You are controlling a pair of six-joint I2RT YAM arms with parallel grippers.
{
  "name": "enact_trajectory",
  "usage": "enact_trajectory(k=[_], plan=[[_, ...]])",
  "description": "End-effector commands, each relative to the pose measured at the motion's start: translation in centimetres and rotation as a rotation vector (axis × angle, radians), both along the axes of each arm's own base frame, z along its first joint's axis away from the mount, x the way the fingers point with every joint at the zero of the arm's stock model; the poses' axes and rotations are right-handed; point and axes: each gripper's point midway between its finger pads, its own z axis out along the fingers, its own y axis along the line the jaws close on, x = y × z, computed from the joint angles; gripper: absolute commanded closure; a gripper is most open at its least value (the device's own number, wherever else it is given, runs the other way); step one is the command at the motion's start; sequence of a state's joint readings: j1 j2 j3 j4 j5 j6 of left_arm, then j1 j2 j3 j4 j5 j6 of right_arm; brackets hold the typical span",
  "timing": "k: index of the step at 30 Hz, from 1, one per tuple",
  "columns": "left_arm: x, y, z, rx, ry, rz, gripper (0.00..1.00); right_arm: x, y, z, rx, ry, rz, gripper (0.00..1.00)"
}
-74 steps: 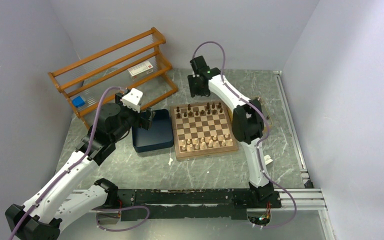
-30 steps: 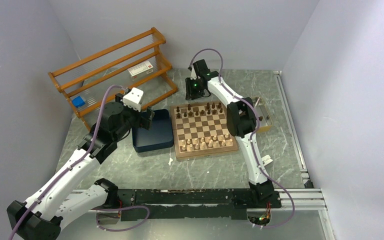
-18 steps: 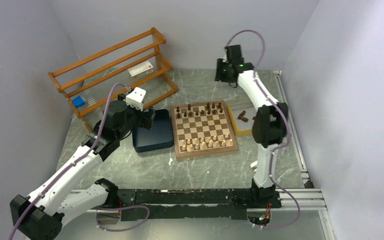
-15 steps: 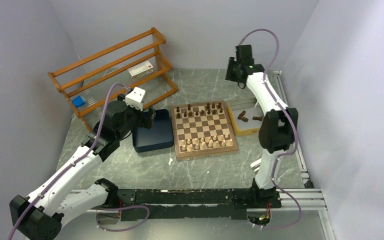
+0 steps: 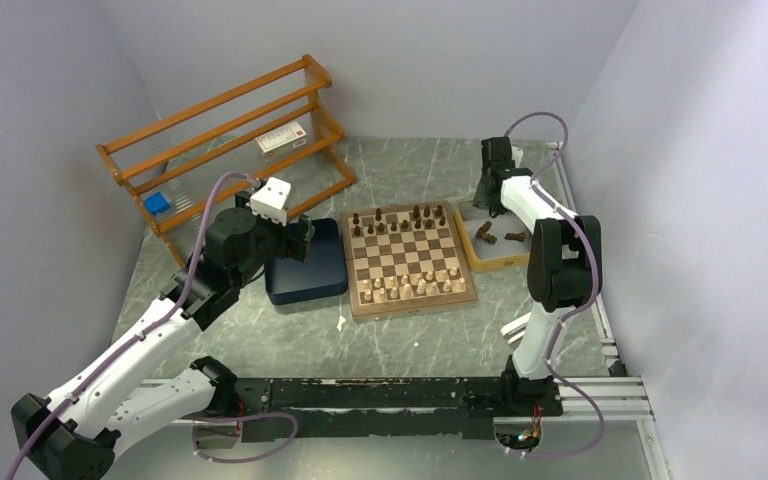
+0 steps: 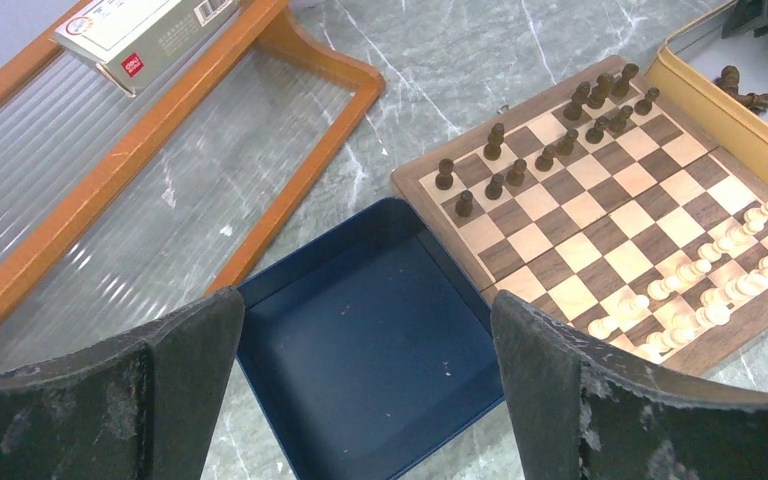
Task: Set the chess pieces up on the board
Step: Pick up the chess piece from the storage box.
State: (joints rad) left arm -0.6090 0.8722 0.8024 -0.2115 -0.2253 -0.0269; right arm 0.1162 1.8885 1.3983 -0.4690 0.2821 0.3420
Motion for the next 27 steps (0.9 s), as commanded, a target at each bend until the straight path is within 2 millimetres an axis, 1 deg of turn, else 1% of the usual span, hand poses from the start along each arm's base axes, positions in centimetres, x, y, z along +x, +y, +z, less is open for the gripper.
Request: enact_trajectory(k=[1, 9, 12, 17, 21, 27], plan=[[-0.2, 0.1, 0.3, -0.011, -0.013, 0.012, 0.02, 0.5, -1.9, -1.2, 0.056, -0.029, -0.129, 0.65], [-0.2, 0.0, 0.2, -0.009, -0.012, 0.004, 0.02, -0.4, -1.5, -3.5, 0.094, 0.007, -0.157, 0.66], [-0.2, -0.1, 0.2, -0.01, -0.012, 0.0, 0.02, -0.7, -1.4, -4.0, 0.111, 0.012, -0.175, 0.65], [-0.3, 0.0, 0.4, -0.013, -0.018, 0.001, 0.02, -1.4, -1.9, -5.2, 0.086, 0.049, -0.213, 0.62], [-0.4, 0.0, 0.6, -0.016, -0.022, 0.001, 0.02, -1.9, -1.6, -6.1, 0.11, 0.057, -0.227, 0.6], [-0.5, 0.1, 0.8, -0.019, -0.028, -0.001, 0.02, -1.6, -1.9, -6.4, 0.093, 0.047, -0.225, 0.71]])
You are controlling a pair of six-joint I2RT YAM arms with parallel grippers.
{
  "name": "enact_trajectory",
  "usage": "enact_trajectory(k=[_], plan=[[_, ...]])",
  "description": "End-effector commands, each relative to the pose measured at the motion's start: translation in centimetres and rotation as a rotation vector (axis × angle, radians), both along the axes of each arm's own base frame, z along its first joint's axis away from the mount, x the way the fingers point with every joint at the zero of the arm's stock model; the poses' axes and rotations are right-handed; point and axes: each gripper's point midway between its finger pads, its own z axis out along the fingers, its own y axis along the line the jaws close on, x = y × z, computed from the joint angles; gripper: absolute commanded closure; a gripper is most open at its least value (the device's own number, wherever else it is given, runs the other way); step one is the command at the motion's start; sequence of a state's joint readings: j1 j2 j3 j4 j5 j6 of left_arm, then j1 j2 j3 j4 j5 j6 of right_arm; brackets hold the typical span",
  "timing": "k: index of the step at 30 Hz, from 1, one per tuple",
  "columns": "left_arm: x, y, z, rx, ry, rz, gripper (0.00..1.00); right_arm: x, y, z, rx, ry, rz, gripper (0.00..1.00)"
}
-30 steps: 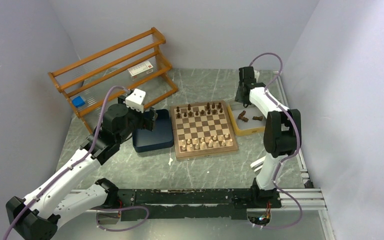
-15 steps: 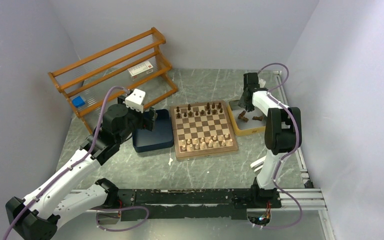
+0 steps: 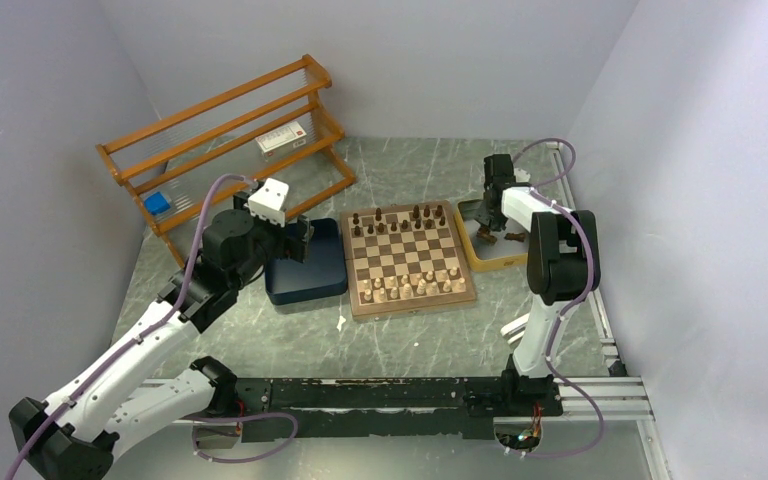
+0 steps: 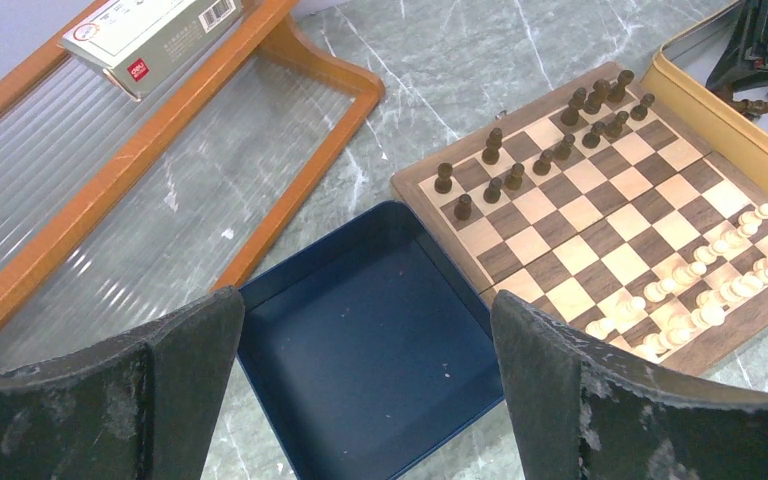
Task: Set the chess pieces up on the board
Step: Pick up the chess piece from the storage box.
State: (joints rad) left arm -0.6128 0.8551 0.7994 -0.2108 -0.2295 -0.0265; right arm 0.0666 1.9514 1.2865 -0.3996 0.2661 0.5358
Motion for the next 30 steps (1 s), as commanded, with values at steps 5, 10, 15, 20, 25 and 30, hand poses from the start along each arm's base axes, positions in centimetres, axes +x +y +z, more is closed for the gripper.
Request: enact_trajectory(k=[5, 10, 15, 20, 25, 30], plan=[[-0.2, -0.1, 0.3, -0.018, -0.003, 0.002, 0.02, 0.6, -0.6, 0.5, -0.042, -0.056, 0.027, 0.81], [0.0, -0.6, -0.3, -0.024, 0.042, 0.003, 0.02, 1.1, -1.5, 3.7, -0.107, -0.113, 0.064, 0.85], [0.3, -1.5, -1.3, -0.024, 0.1, -0.009, 0.06, 1.5, -1.8, 6.4, -0.148, -0.161, 0.105, 0.88], [0.5, -2.8, -2.0, -0.061, 0.162, -0.033, 0.08, 2.4, 1.0, 9.2, -0.104, -0.269, 0.294, 0.88], [0.9, -5.2, -0.8, -0.152, 0.217, -0.082, 0.13, 2.5, 5.3, 12.7, -0.054, -0.437, 0.486, 0.88], [1.3, -7.7, 0.7, -0.242, 0.277, -0.139, 0.18, 1.1, 11.3, 17.3, 0.04, -0.676, 0.763, 0.88]])
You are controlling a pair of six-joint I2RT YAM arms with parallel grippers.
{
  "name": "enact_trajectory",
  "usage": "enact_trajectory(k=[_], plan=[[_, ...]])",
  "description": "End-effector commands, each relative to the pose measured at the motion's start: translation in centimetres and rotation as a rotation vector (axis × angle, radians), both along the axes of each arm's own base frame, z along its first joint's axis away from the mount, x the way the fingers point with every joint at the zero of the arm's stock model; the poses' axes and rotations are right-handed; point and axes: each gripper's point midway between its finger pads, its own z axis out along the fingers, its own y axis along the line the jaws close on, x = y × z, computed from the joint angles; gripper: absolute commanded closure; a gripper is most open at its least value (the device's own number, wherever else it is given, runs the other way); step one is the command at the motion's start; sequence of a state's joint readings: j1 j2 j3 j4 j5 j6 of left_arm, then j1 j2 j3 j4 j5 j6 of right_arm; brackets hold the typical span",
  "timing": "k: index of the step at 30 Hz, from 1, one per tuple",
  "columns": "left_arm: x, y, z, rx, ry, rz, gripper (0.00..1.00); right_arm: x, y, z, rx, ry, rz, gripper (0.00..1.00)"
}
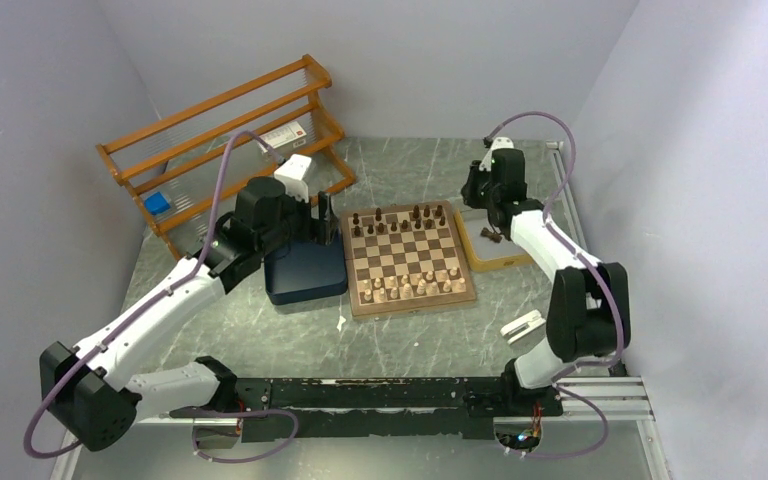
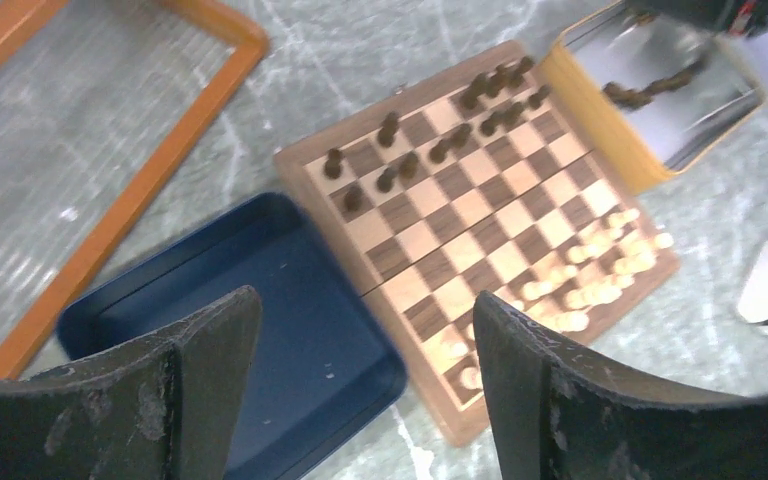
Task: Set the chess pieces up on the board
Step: Pick up the chess piece from the storage box, then place the chess piece on the chessboard.
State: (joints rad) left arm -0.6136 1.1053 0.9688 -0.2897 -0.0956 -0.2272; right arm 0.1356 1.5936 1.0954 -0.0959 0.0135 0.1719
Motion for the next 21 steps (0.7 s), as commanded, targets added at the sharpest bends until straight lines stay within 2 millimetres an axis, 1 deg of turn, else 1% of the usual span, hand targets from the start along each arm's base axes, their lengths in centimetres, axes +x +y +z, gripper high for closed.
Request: enact_trajectory(k=[1, 2, 3, 5, 7, 8, 10, 13, 17, 19, 21], plan=[[-0.2, -3.1, 2.7, -0.156, 0.058, -0.075, 0.19, -0.5, 6.3, 6.1, 0.072, -0.286, 0.333, 0.88], [-0.1, -3.5, 3.0, -0.185, 0.078, -0.087, 0.21, -1.3, 8.0, 7.1, 0.067, -0.34, 0.403, 0.88], [0.0, -4.0, 3.2, -0.219, 0.105, -0.102, 0.23, -2.2, 9.5, 7.7, 0.058, -0.384, 0.468, 0.88], [0.2, -5.1, 3.7, -0.3, 0.161, -0.142, 0.27, -3.6, 11.9, 8.5, -0.011, -0.483, 0.569, 0.88], [0.0, -6.4, 4.3, -0.381, 0.211, -0.2, 0.31, -4.9, 13.5, 9.2, -0.038, -0.554, 0.631, 0.88], [0.1, -6.8, 4.8, -0.401, 0.219, -0.222, 0.33, -5.5, 14.2, 9.9, -0.038, -0.594, 0.659, 0.88], [0.6, -7.6, 5.4, -0.419, 0.225, -0.248, 0.35, -6.8, 15.6, 10.5, -0.035, -0.643, 0.723, 0.88], [1.3, -8.5, 5.9, -0.416, 0.224, -0.282, 0.36, -8.5, 17.2, 11.4, -0.051, -0.709, 0.787, 0.88], [1.9, -9.5, 6.8, -0.43, 0.226, -0.319, 0.37, -10.9, 18.7, 12.5, -0.059, -0.803, 0.858, 0.88], [2.2, -10.0, 6.8, -0.439, 0.24, -0.334, 0.38, -11.7, 19.2, 12.9, -0.067, -0.828, 0.88, 0.88], [2.1, -10.7, 6.9, -0.461, 0.254, -0.368, 0.39, -12.0, 19.6, 13.1, -0.076, -0.829, 0.892, 0.88]])
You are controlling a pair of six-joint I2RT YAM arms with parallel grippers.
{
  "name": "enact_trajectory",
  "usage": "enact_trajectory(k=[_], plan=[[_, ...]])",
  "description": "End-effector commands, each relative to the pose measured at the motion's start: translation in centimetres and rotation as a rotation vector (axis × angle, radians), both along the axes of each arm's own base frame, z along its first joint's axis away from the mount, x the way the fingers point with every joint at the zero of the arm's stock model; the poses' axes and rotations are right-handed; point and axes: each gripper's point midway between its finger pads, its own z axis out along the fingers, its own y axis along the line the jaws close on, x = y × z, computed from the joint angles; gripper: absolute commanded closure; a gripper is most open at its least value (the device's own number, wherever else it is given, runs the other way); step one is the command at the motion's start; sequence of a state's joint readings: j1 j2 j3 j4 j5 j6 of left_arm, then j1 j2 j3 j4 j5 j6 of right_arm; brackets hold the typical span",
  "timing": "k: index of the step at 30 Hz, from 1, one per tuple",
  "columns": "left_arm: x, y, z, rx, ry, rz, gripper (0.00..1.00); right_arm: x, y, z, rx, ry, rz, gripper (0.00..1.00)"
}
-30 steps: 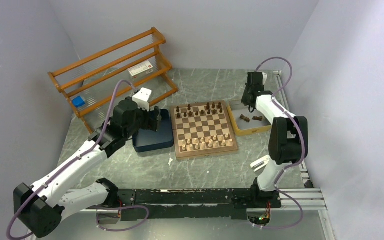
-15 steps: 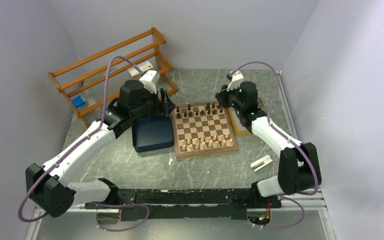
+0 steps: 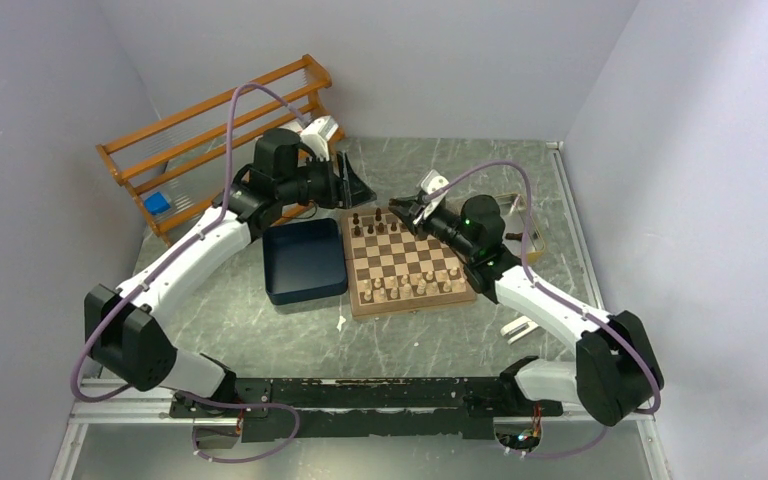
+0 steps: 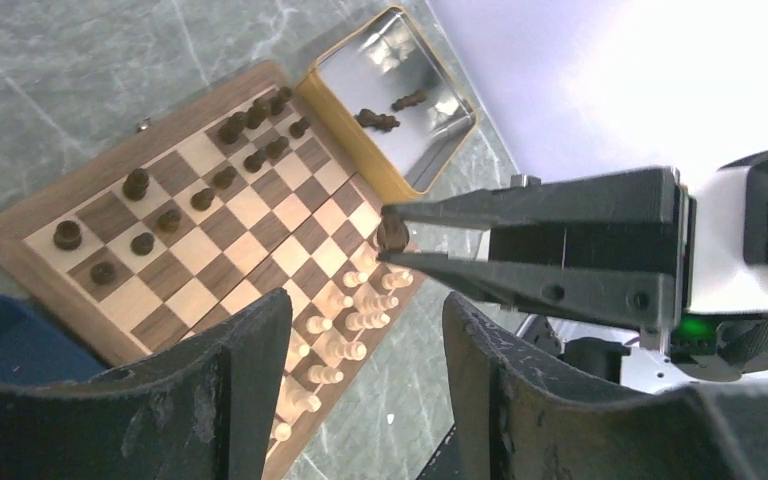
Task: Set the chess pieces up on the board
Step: Place the chess piece on the chessboard.
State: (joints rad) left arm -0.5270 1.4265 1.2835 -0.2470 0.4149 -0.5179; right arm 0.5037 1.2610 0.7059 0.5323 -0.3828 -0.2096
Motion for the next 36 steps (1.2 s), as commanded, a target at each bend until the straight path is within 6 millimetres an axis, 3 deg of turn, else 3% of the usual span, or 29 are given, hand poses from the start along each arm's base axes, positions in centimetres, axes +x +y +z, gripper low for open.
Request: enact_trajectory(k=[1, 7, 14, 26, 30, 36], plan=[[-0.4, -2.0, 2.5, -0.102, -0.007, -0.105, 0.39, -1.1, 1.0, 3.0, 0.005, -0.147, 0.042, 0.89], [0.0, -3.0, 1.9, -0.125, 0.013, -0.146, 0.47, -1.5, 1.4, 3.5, -0.009, -0.173, 0.038, 0.89], [-0.3, -4.2, 0.9, -0.152, 0.029, -0.222, 0.5, -1.7, 1.7, 3.3, -0.01, -0.167, 0.04, 0.89], [-1.3, -5.0, 0.2, -0.155, 0.028, -0.294, 0.68, -1.4, 1.9, 3.0, -0.009, -0.141, 0.027, 0.89], [-2.0, -5.6, -0.6, -0.127, 0.062, -0.323, 0.7, -1.4, 2.0, 2.9, -0.004, -0.133, 0.021, 0.89], [-1.5, -5.4, -0.9, -0.103, 0.044, -0.293, 0.73, -1.5, 1.9, 2.6, -0.006, -0.129, 0.024, 0.89]])
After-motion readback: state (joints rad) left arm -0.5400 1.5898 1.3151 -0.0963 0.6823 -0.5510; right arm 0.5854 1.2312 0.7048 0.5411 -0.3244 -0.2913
